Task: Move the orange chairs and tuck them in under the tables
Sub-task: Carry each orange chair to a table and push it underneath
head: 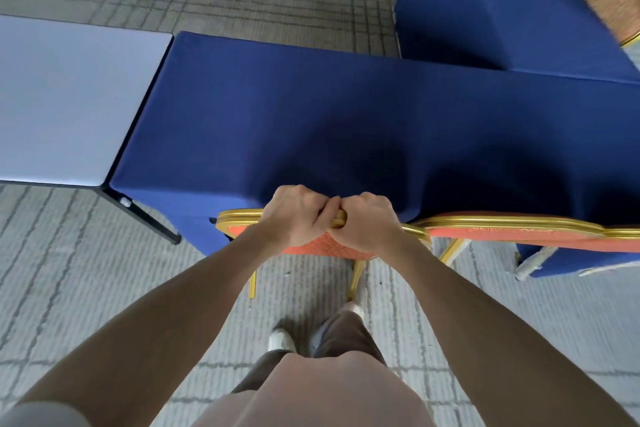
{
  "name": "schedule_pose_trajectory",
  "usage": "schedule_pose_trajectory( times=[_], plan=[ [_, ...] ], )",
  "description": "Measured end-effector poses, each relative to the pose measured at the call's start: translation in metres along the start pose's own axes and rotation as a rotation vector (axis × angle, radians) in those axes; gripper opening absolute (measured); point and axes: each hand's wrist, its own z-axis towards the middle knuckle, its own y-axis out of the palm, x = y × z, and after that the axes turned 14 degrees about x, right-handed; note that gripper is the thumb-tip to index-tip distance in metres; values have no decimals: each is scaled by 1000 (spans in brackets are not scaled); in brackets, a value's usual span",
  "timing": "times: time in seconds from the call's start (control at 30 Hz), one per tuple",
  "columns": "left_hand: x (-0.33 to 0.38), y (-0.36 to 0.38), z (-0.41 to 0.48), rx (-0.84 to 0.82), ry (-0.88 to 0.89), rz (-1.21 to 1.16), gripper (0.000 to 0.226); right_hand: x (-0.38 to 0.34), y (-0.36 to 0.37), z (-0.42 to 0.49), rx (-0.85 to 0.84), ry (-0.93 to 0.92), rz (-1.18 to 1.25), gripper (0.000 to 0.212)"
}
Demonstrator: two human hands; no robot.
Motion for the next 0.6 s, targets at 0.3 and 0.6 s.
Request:
schedule_pose_trajectory(
  times=[0.3, 0.6],
  plan=[
    [-22, 43, -4, -101, -91, 18, 60, 15, 30, 23, -128, -57, 62, 29],
    [-40, 47, 7, -19, 4, -20, 55, 15, 37, 42, -96, -53, 45, 25]
  ],
)
